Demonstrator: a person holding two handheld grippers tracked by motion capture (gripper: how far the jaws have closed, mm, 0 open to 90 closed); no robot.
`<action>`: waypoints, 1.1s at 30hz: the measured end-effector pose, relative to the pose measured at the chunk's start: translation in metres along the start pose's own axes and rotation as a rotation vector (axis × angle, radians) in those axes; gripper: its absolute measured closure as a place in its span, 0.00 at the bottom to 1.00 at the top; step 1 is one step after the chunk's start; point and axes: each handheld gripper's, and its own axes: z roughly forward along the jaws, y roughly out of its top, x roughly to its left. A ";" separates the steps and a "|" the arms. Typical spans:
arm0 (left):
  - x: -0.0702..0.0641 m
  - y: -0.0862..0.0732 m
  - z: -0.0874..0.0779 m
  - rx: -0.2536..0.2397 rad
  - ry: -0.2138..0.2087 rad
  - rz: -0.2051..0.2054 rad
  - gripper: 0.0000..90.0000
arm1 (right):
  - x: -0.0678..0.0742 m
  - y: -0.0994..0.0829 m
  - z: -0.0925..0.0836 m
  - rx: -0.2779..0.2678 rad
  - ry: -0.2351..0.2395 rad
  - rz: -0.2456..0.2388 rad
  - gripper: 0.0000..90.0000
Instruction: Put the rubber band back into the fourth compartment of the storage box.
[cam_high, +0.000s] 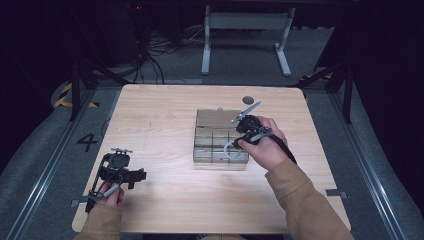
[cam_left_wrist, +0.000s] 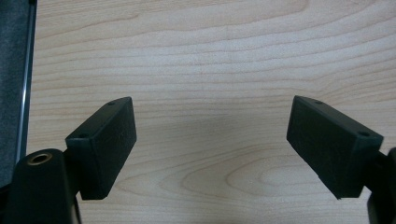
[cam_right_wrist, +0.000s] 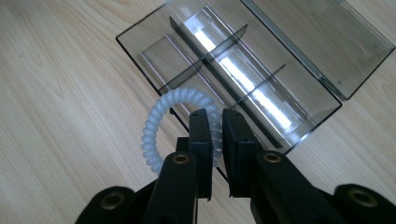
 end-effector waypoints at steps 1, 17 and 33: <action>0.000 0.000 0.000 0.000 0.000 0.000 0.18 | 0.001 0.002 0.001 -0.002 0.000 -0.007 0.93; 0.000 -0.002 -0.003 -0.013 0.035 0.016 0.18 | 0.012 0.030 0.020 -0.010 0.026 -0.046 0.93; -0.002 -0.001 -0.003 -0.015 0.030 0.022 0.18 | 0.019 0.049 0.039 -0.011 0.036 -0.071 0.93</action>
